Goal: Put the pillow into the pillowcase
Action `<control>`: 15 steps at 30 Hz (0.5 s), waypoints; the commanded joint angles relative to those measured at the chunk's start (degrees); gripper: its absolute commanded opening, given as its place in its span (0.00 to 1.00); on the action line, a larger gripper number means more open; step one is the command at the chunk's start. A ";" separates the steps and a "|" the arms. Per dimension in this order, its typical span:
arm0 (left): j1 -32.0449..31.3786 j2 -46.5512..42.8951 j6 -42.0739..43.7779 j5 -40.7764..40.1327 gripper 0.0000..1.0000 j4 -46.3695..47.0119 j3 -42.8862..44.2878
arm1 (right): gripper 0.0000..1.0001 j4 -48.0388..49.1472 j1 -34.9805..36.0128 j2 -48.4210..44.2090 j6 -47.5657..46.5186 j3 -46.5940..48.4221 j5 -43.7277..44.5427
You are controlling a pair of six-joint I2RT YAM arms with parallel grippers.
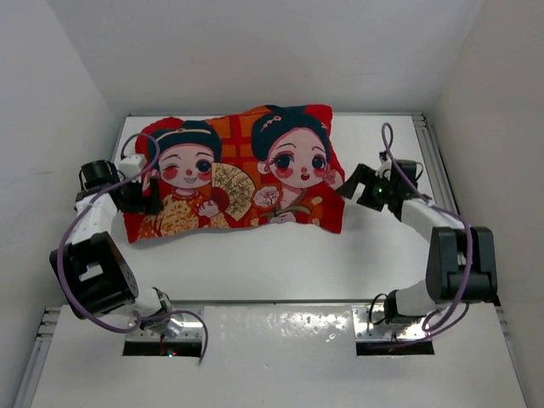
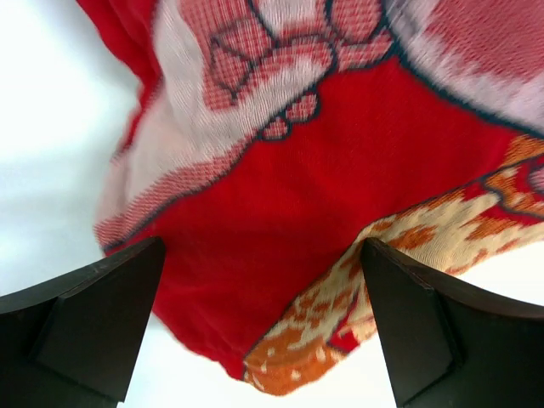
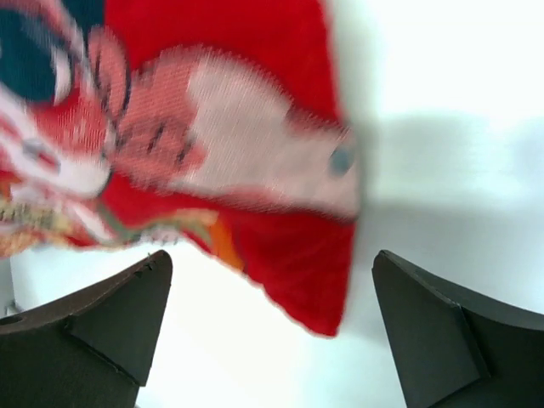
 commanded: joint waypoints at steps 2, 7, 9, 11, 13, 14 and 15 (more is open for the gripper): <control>0.43 -2.42 2.98 -1.33 1.00 6.65 -6.06 | 0.99 16.68 4.20 -1.92 4.35 -8.52 -2.59; 1.57 1.27 0.86 -0.28 0.96 12.73 -6.61 | 0.99 30.21 8.25 7.39 12.27 -11.95 -3.82; 1.66 2.67 1.22 -0.10 0.77 13.52 -6.95 | 0.94 34.01 8.70 11.27 14.82 -13.62 -2.77; 1.84 3.38 1.13 -0.62 0.60 14.13 -7.39 | 0.76 39.63 7.65 12.94 17.47 -15.11 -3.29; 2.71 3.73 1.04 -1.42 0.33 15.45 -8.53 | 0.31 43.85 6.86 14.44 19.74 -16.79 -3.56; 3.06 3.82 0.95 -1.77 0.15 15.89 -8.97 | 0.11 44.31 5.72 14.70 20.45 -17.66 -3.64; 3.50 3.91 0.78 -1.86 0.09 16.76 -9.41 | 0.00 44.49 5.01 14.70 21.25 -17.93 -3.65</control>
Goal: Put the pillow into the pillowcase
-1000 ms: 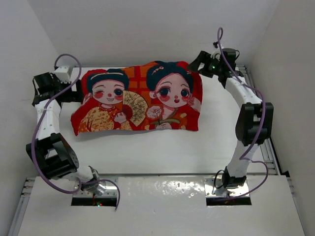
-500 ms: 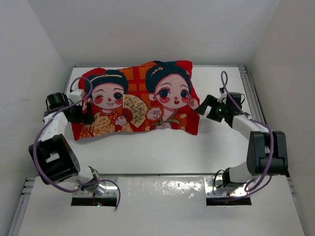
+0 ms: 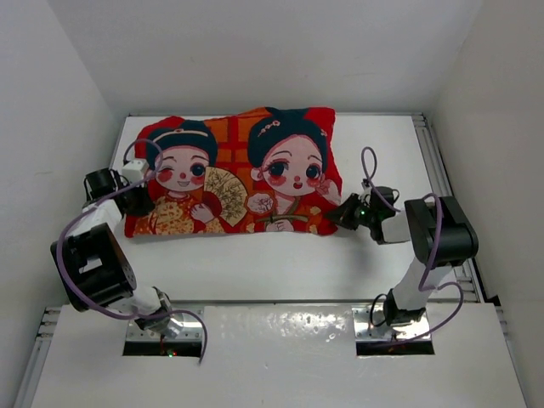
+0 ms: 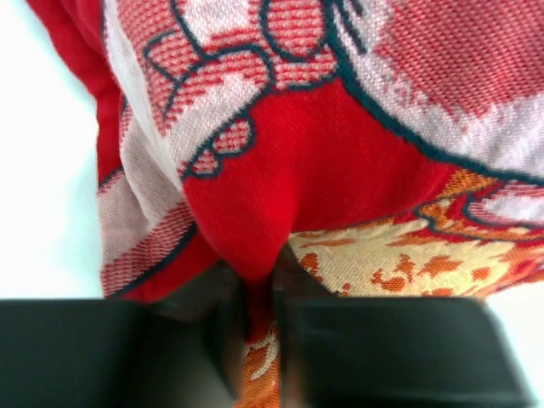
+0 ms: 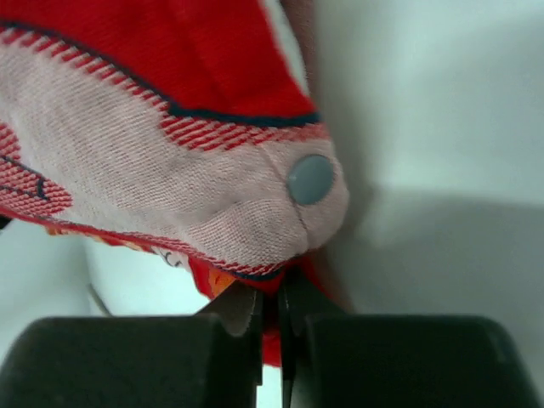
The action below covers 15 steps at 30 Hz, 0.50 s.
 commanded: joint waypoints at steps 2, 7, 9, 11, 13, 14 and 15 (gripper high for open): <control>2.41 1.96 1.22 -3.87 0.00 4.16 -1.94 | 0.00 9.34 -4.02 -0.03 6.22 -3.77 -0.32; 2.77 2.14 0.16 -4.92 0.00 5.22 -1.15 | 0.00 6.30 -8.42 -6.25 4.65 -6.77 -3.14; 2.85 1.53 -0.02 -5.10 0.00 5.22 -0.98 | 0.00 3.56 -8.87 -8.02 3.24 -7.03 -4.10; 2.77 0.57 0.25 -4.75 0.00 4.87 -0.89 | 0.00 -0.31 -8.78 -10.40 0.52 -7.21 -5.16; 2.94 -1.10 0.42 -4.75 0.00 4.60 -0.89 | 0.00 -3.11 -8.60 -12.85 -1.06 -7.56 -5.34; 3.03 -1.63 0.34 -4.84 0.00 4.69 -0.89 | 0.00 -4.00 -8.34 -13.73 -1.51 -7.56 -5.16; 3.29 -2.42 0.42 -4.75 0.00 4.34 -0.80 | 0.00 -4.79 -8.08 -14.61 -1.95 -7.39 -4.99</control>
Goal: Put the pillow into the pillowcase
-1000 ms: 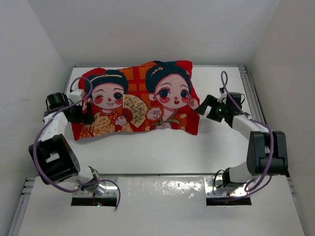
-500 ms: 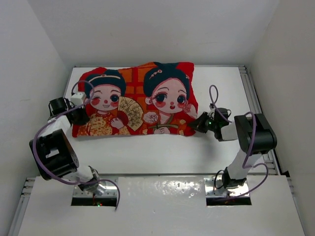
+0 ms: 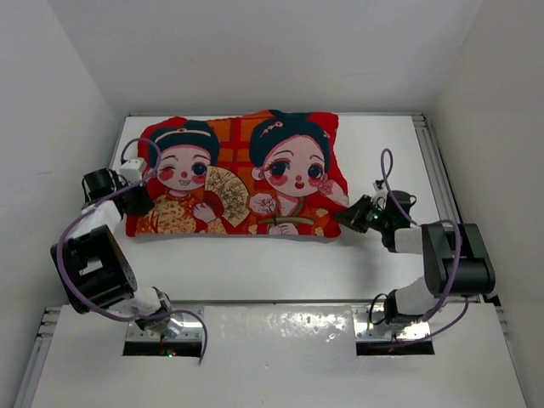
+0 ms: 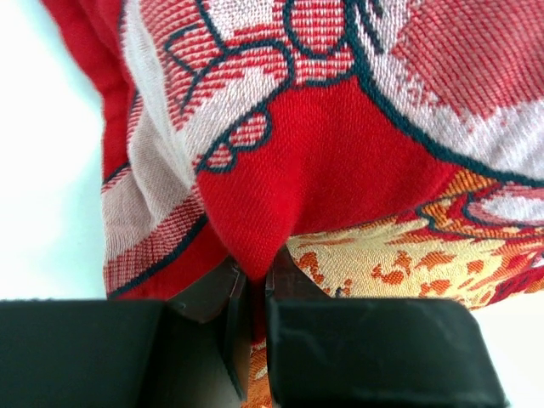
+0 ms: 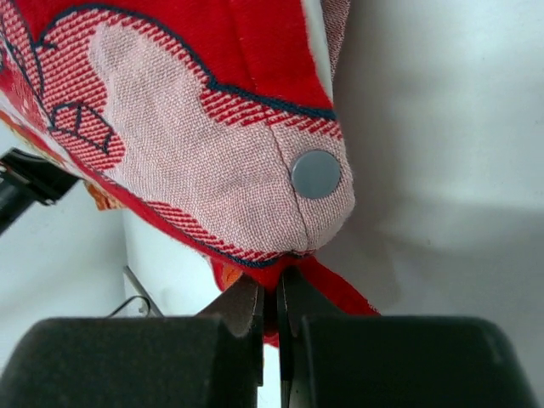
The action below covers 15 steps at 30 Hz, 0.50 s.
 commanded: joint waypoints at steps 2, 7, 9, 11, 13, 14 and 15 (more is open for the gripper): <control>2.77 -4.68 1.87 -6.87 0.00 2.68 -0.14 | 0.00 -7.32 -0.33 -5.77 -5.97 0.81 4.31; 4.09 -7.76 2.74 -9.94 0.00 3.47 -0.23 | 0.00 -15.58 4.32 -9.91 -9.84 3.19 7.65; 4.79 -8.82 2.92 -10.21 0.00 2.60 -0.23 | 0.00 -16.82 5.73 -10.70 -10.46 3.54 9.05; 4.79 -9.61 2.48 -10.04 0.25 -0.37 0.20 | 0.56 -18.31 5.65 -11.14 -10.47 4.15 9.15; 4.79 -10.66 2.57 -8.99 0.64 -3.89 3.01 | 0.99 -23.57 4.51 -12.02 -11.95 5.47 10.54; 4.88 -11.28 2.48 -8.37 0.78 -6.17 3.80 | 0.99 -26.03 4.07 -12.63 -12.65 7.21 13.51; 4.88 -12.07 2.48 -8.28 0.82 -7.07 5.20 | 0.99 -30.93 3.54 -14.46 -13.79 7.93 15.19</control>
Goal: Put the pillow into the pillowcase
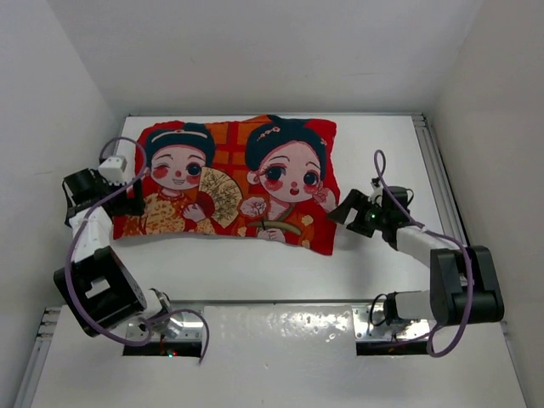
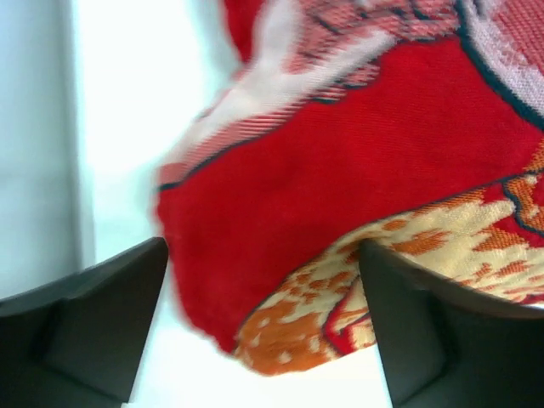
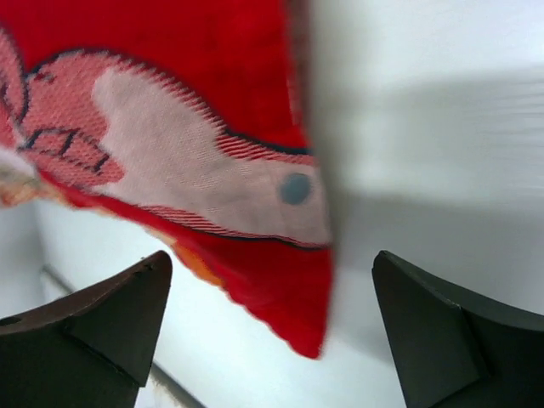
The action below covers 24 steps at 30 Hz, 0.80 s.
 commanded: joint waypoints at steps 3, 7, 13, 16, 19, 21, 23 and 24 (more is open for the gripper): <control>1.32 -7.54 0.40 -2.81 1.00 -3.67 6.01 | 0.99 -17.76 -4.35 -6.79 -5.28 7.44 10.58; 1.67 -11.59 0.22 -4.92 1.00 -6.65 9.34 | 0.99 -30.26 -5.69 -14.52 -6.78 13.67 23.23; 2.46 -12.64 -2.40 -10.72 1.00 -11.75 11.63 | 0.99 -38.71 -5.78 -20.16 -10.38 18.52 32.39; 2.46 -14.14 -3.72 -11.51 1.00 -15.35 13.21 | 0.99 -39.95 -5.86 -21.74 -10.38 18.70 32.31; 2.55 -14.49 -7.06 -14.59 1.00 -16.59 14.79 | 0.99 -39.33 -5.78 -22.62 -11.34 18.35 30.73; 2.55 -14.58 -7.68 -17.22 1.00 -16.59 15.33 | 0.99 -39.77 -5.86 -23.06 -11.70 18.61 31.16; 2.55 -14.76 -7.69 -20.82 1.00 -16.15 15.68 | 0.99 -40.38 -5.78 -23.68 -12.31 18.70 32.39; 2.55 -14.76 -7.51 -21.27 1.00 -16.24 15.77 | 0.99 -40.39 -5.78 -23.86 -12.58 18.61 32.74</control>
